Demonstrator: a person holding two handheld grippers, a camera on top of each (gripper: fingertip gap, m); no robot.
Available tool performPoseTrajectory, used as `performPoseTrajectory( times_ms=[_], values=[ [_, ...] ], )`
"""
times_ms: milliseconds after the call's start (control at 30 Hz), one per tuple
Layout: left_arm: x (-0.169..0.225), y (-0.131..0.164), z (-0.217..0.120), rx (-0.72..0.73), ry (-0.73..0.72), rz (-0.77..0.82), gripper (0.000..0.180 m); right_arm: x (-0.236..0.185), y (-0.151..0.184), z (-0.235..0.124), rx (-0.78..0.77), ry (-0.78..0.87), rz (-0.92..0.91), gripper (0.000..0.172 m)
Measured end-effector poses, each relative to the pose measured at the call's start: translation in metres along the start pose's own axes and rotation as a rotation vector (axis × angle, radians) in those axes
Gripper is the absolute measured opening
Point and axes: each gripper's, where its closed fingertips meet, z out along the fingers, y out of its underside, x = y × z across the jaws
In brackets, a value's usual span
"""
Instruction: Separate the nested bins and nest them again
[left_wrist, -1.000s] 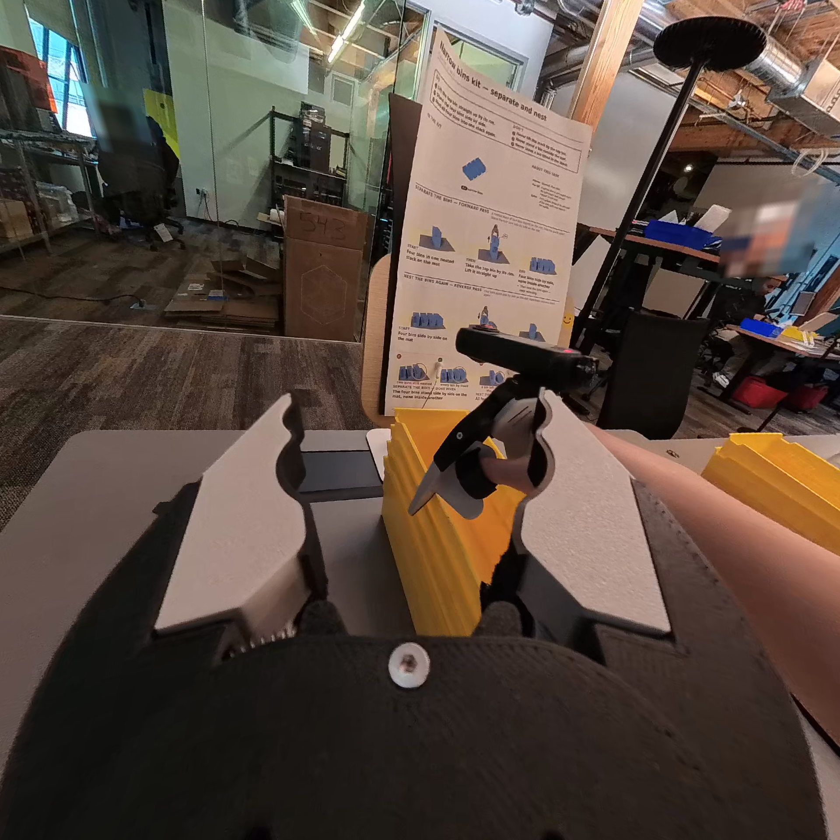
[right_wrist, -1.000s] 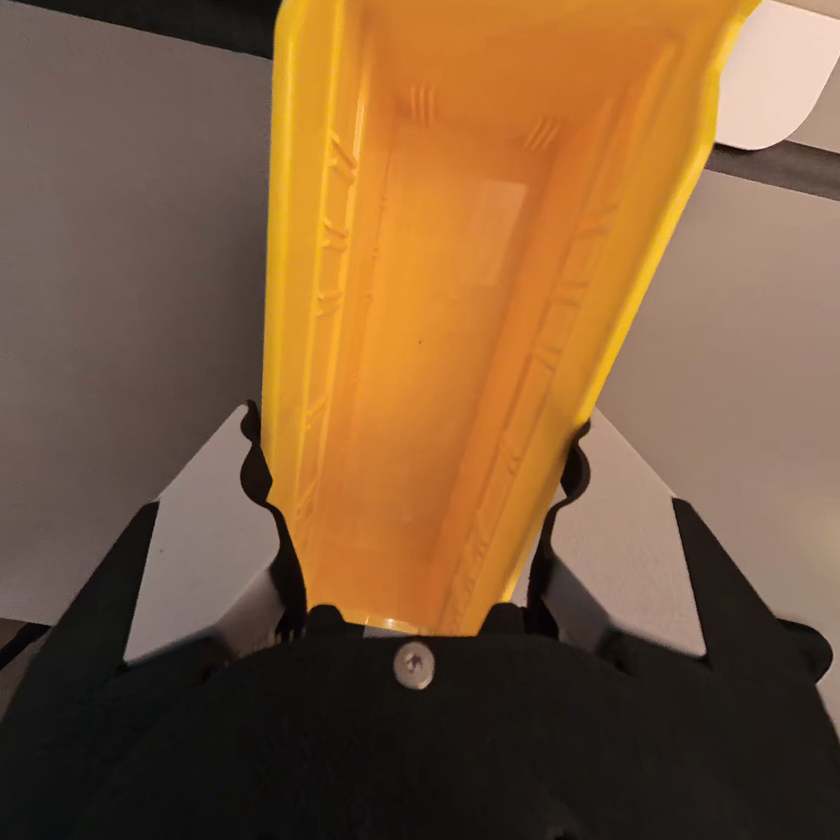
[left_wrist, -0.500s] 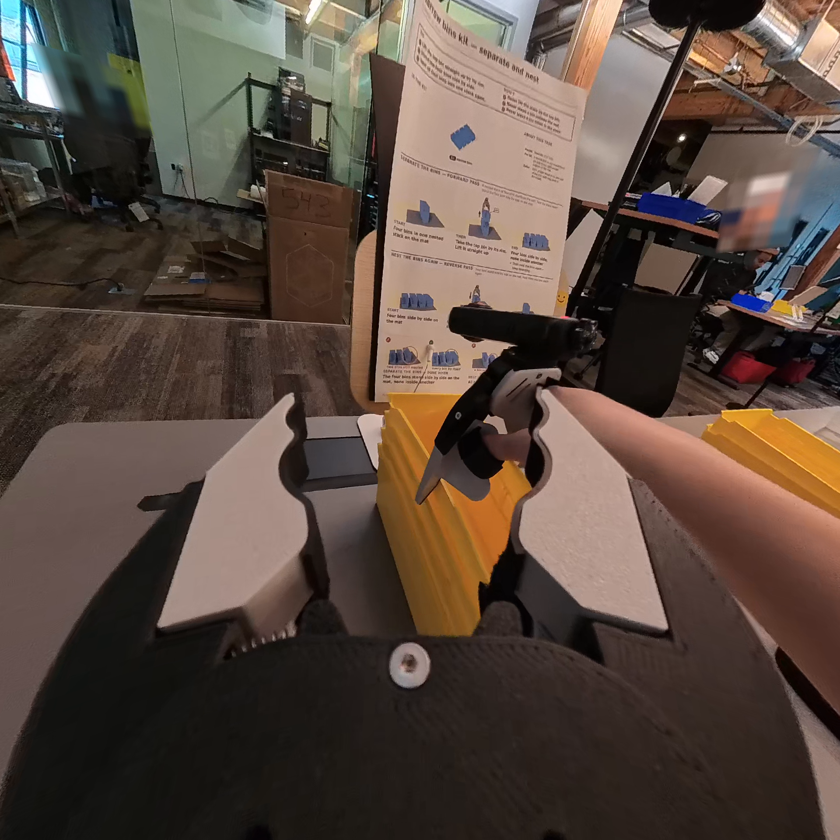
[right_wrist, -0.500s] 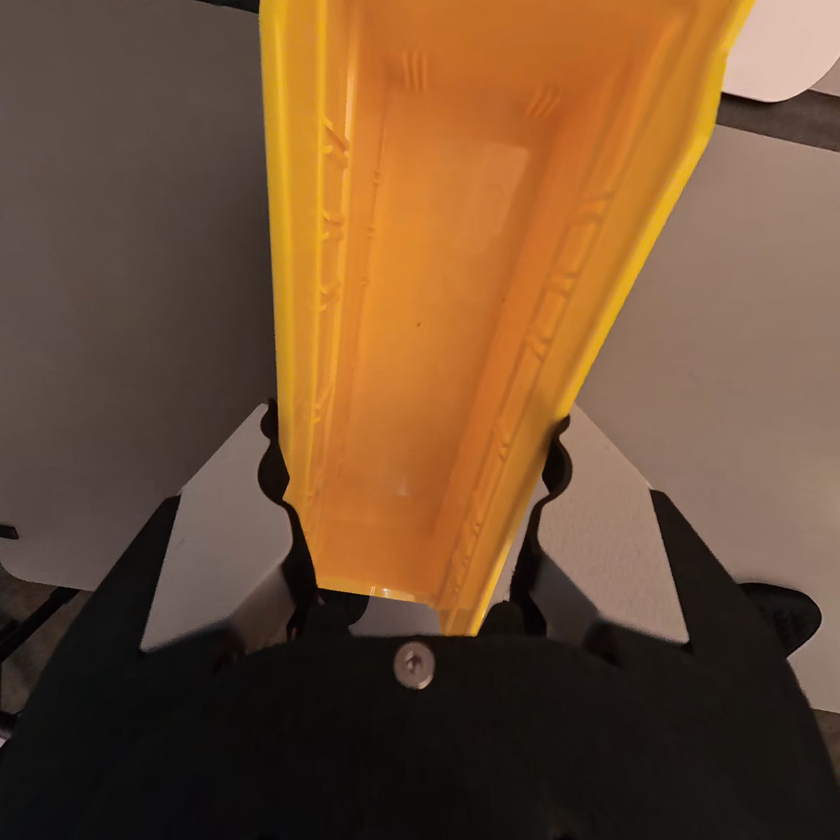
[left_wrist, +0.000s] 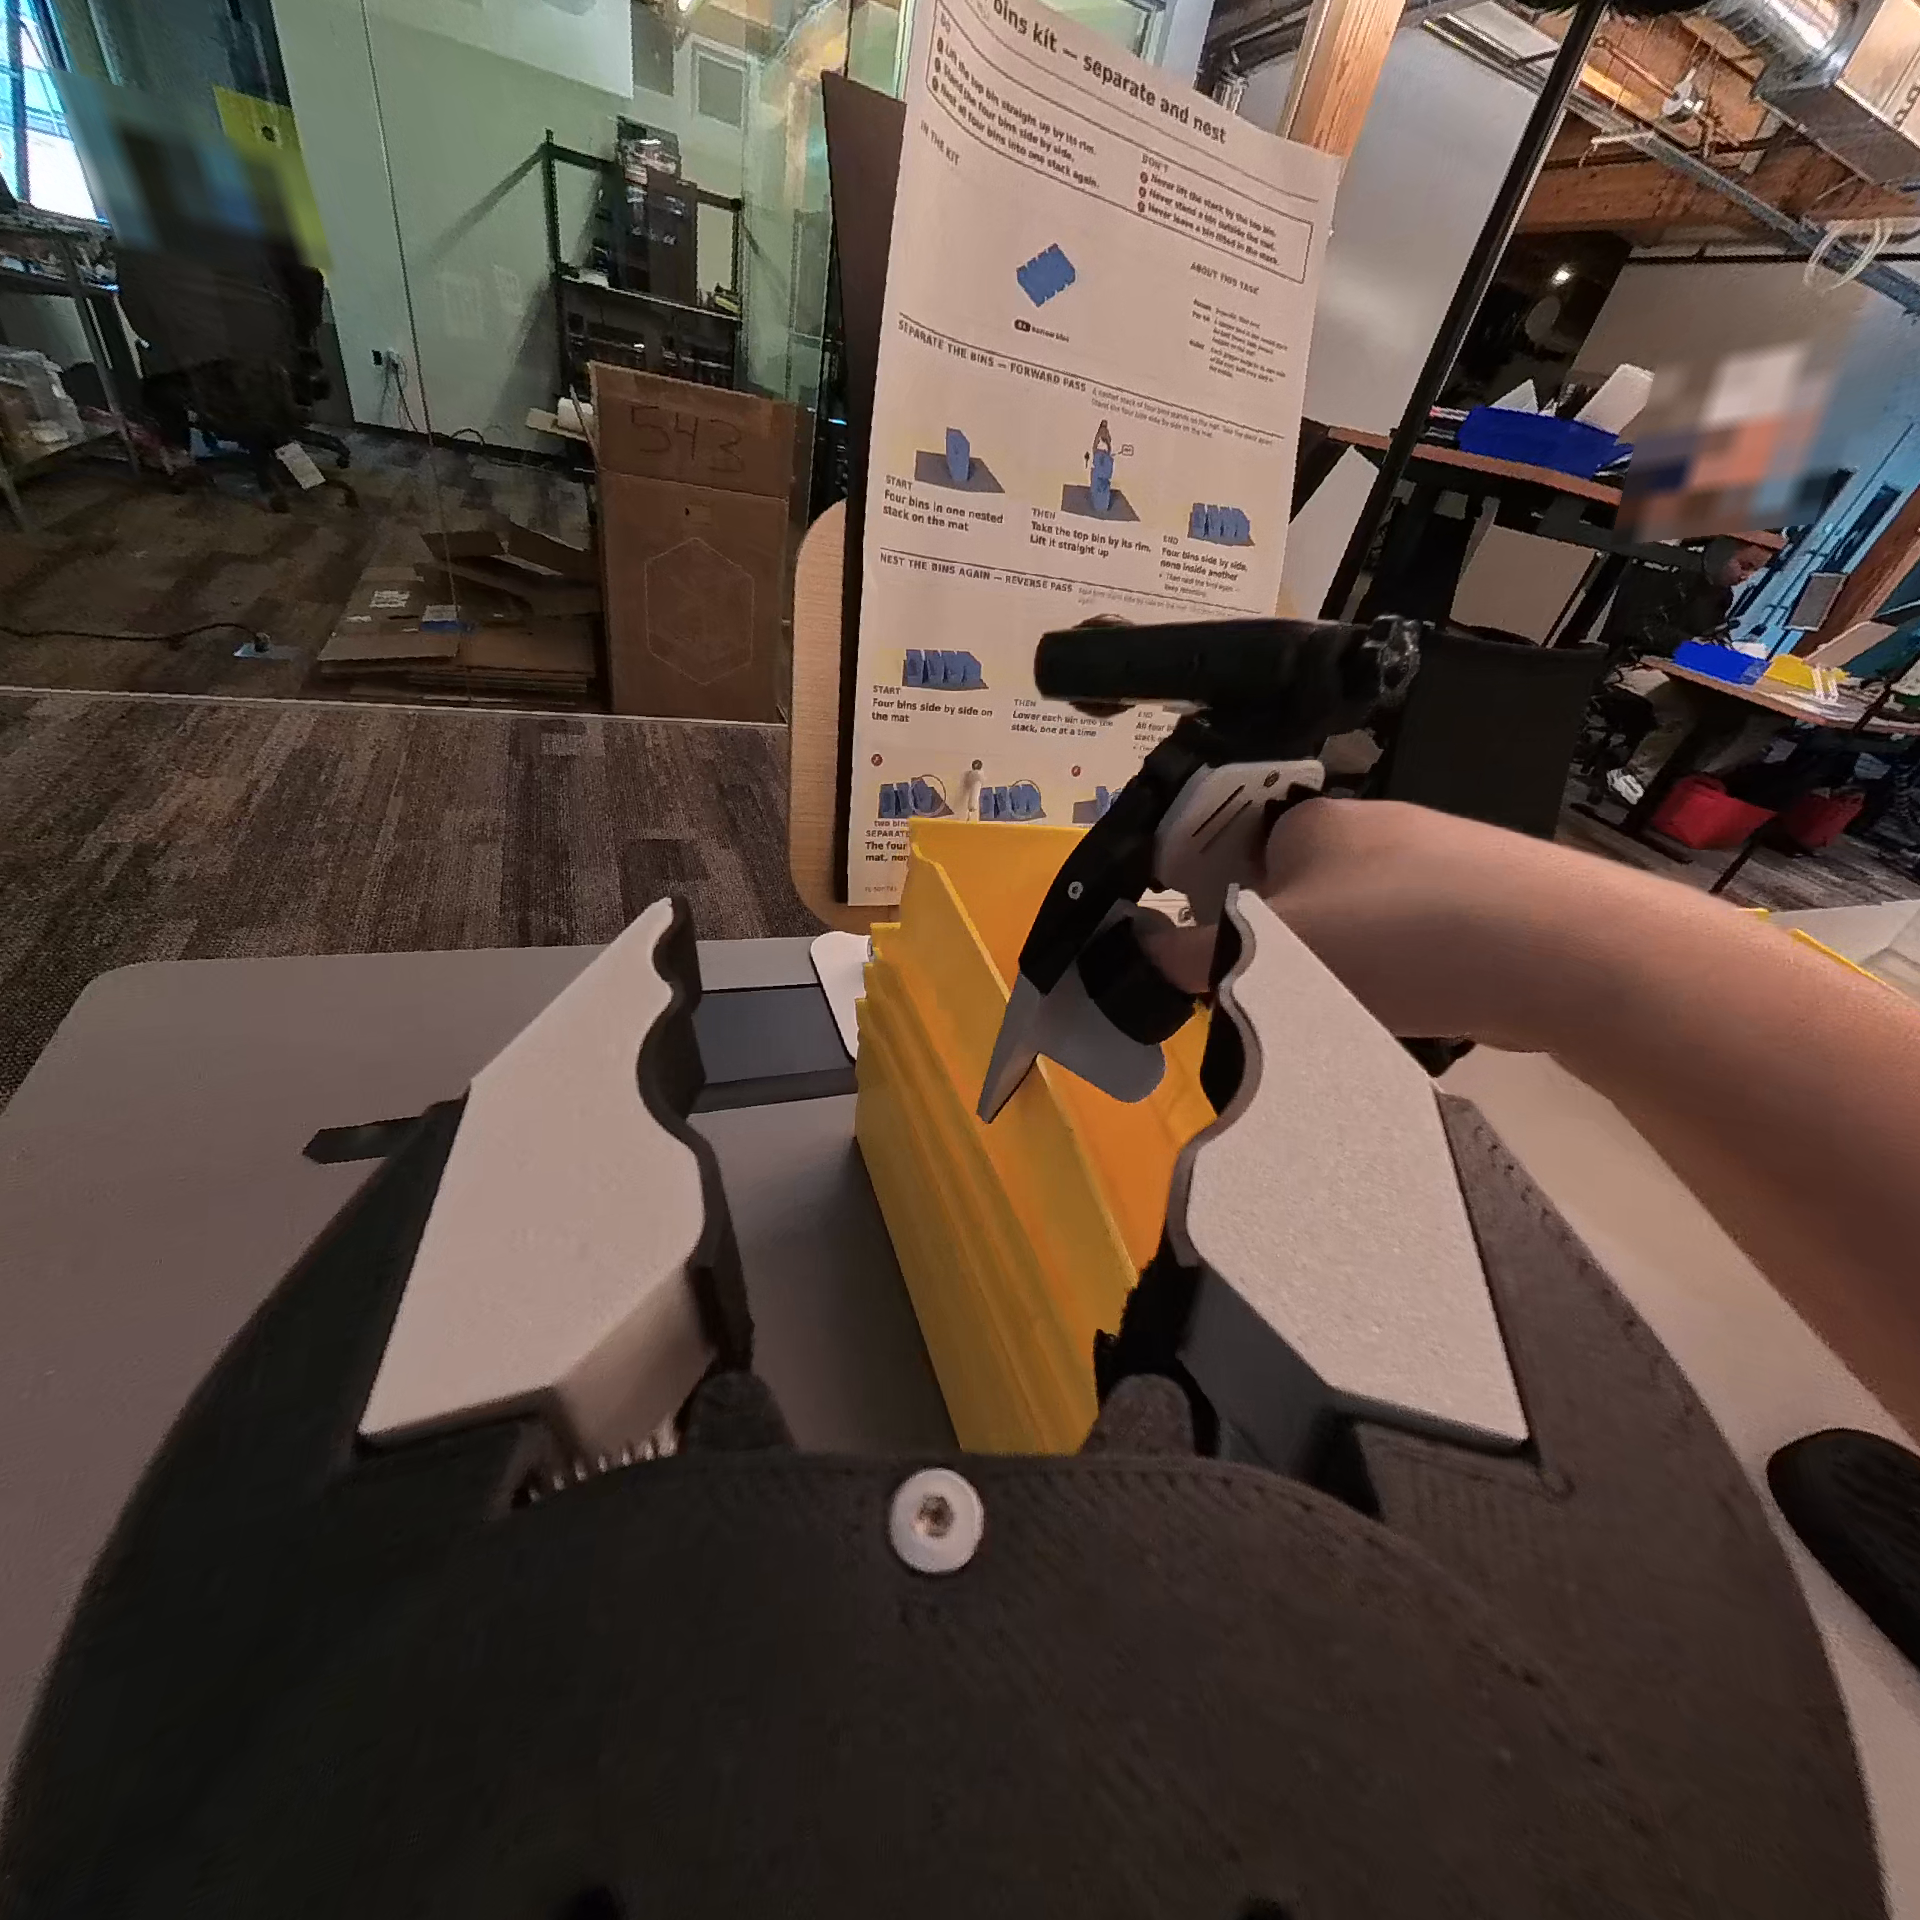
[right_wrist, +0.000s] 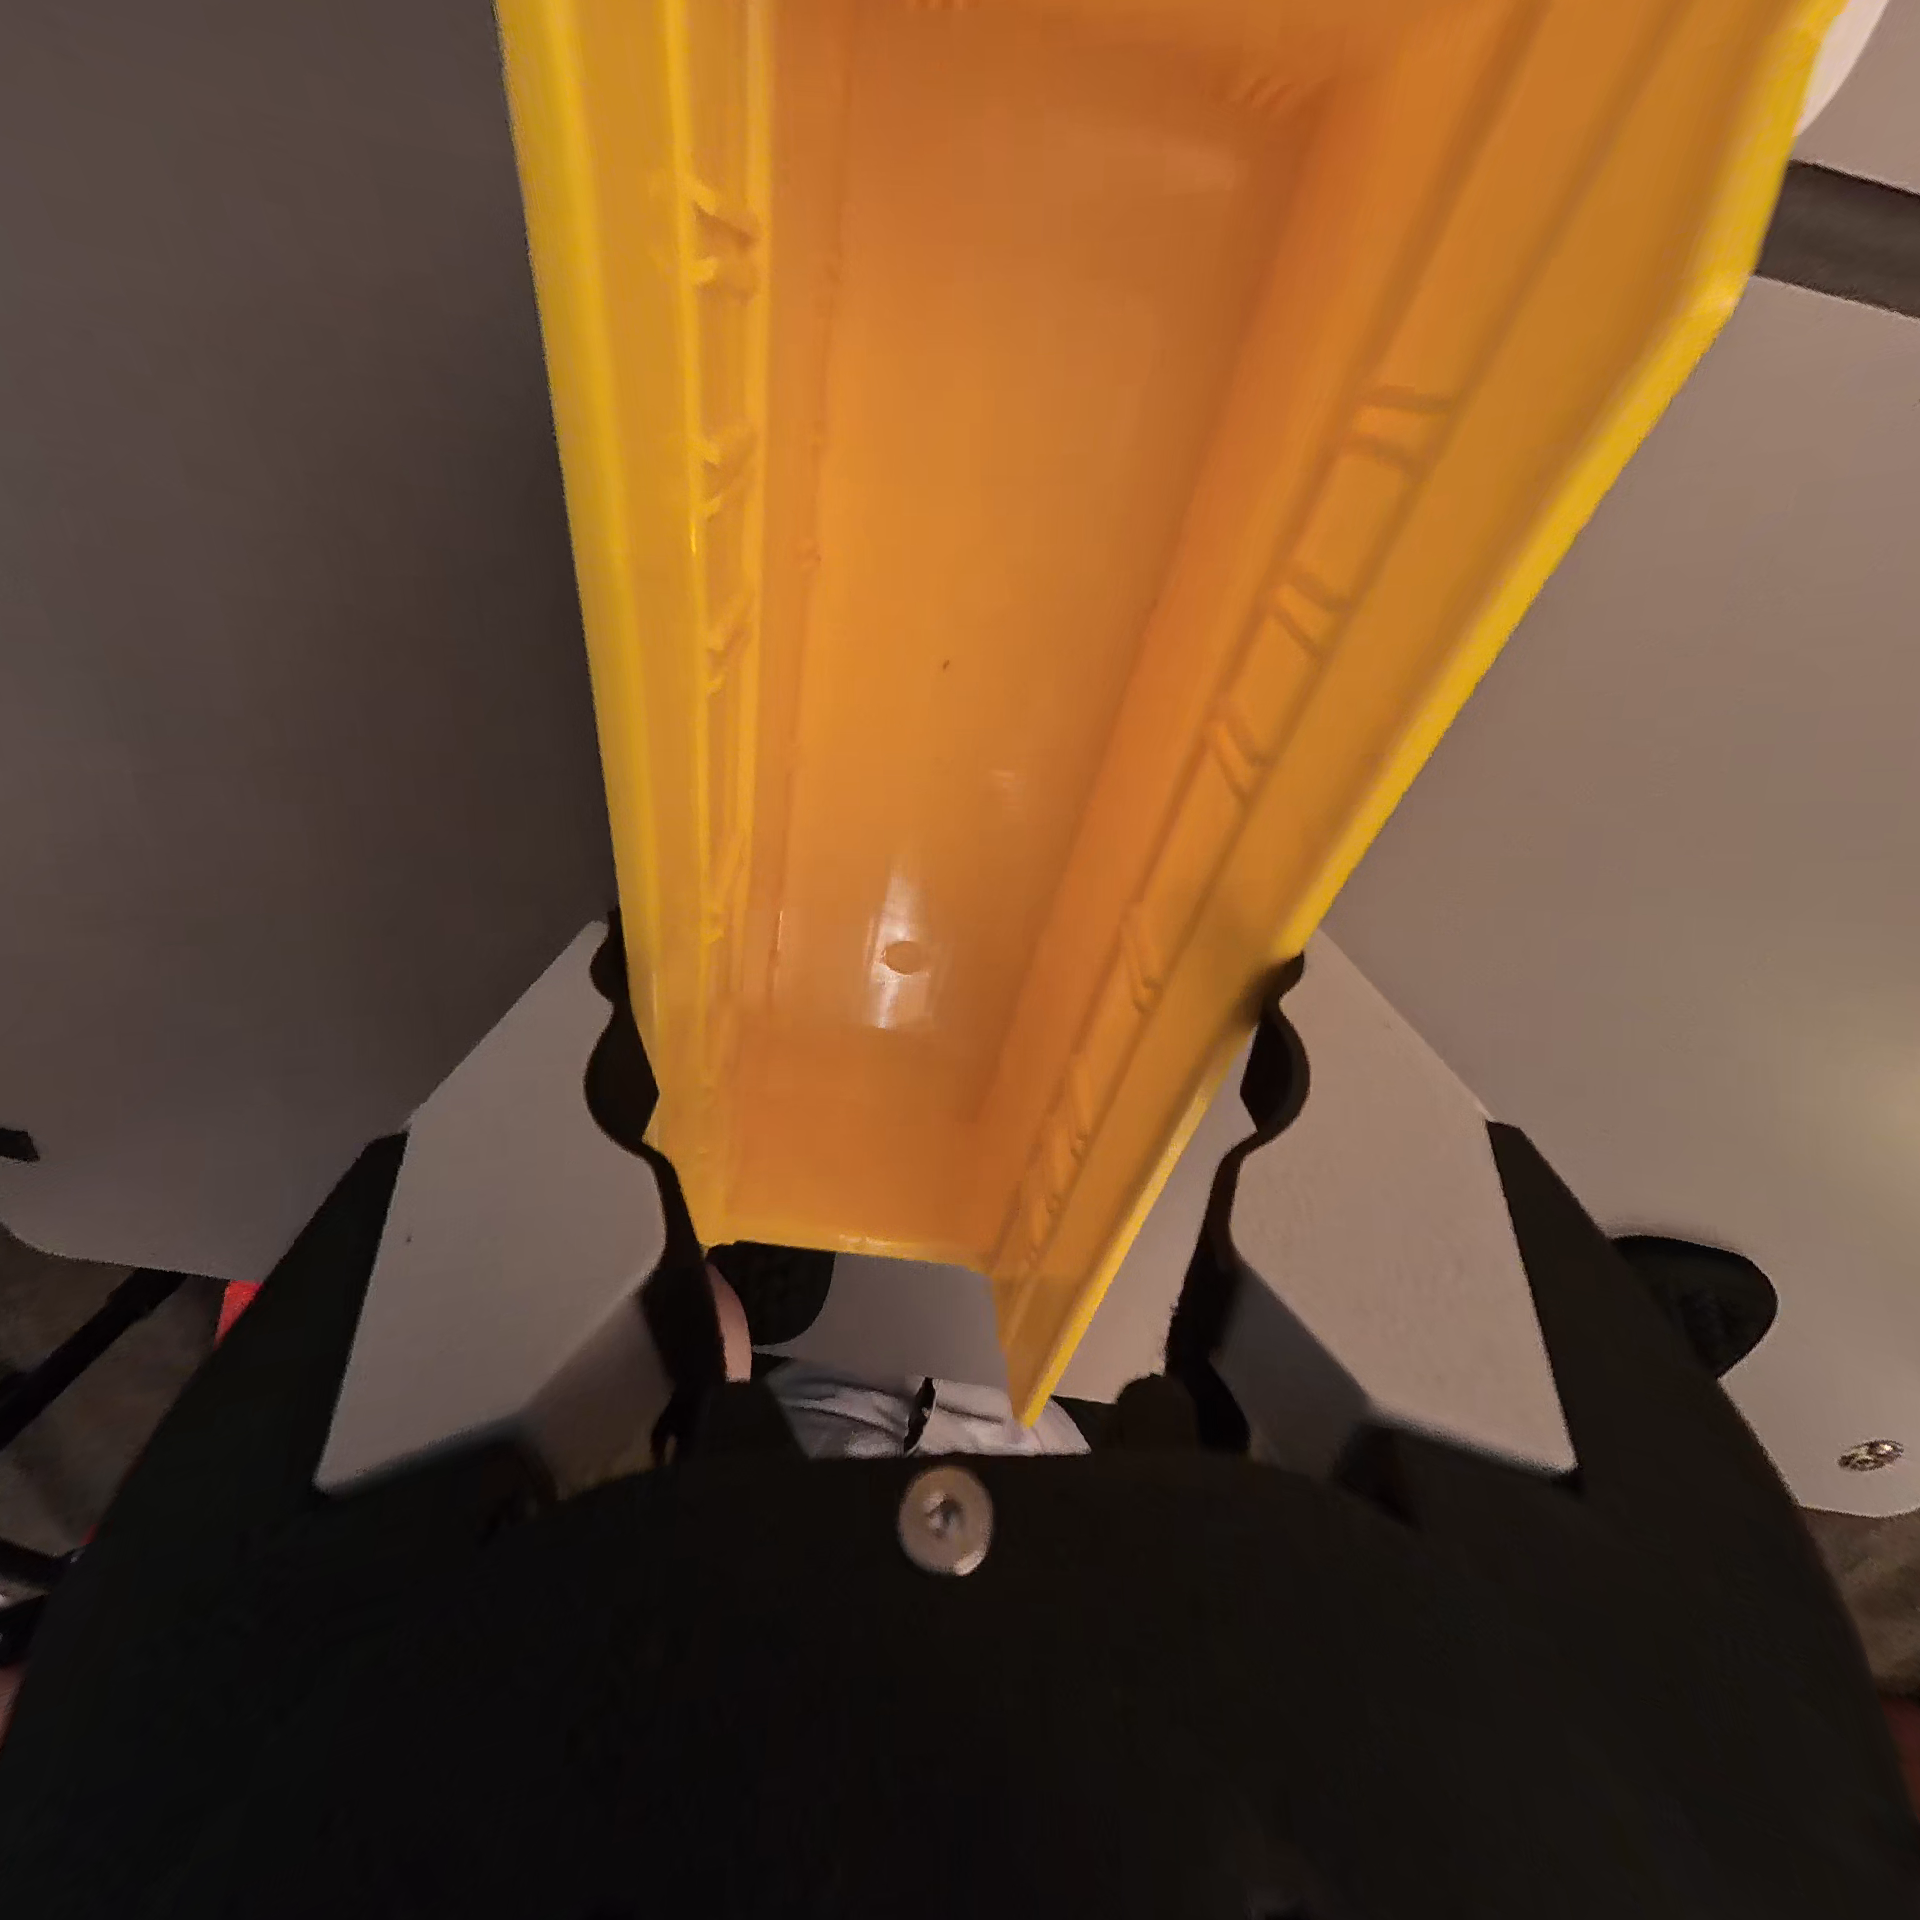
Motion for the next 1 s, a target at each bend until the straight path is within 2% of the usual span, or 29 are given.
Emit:
performPoseTrajectory(
  times_ms=[500,1000],
  values=[
    [0.007,-0.001,0.002,0.003,-0.01,0.021,0.098,0.0,0.013,-0.019,0.01,0.022,-0.014,0.119],
    [0.024,-0.022,-0.01,0.112,-0.01,0.042,0.098,0.001,0.033,-0.043,0.046,0.068,-0.058,0.118]
  ],
)
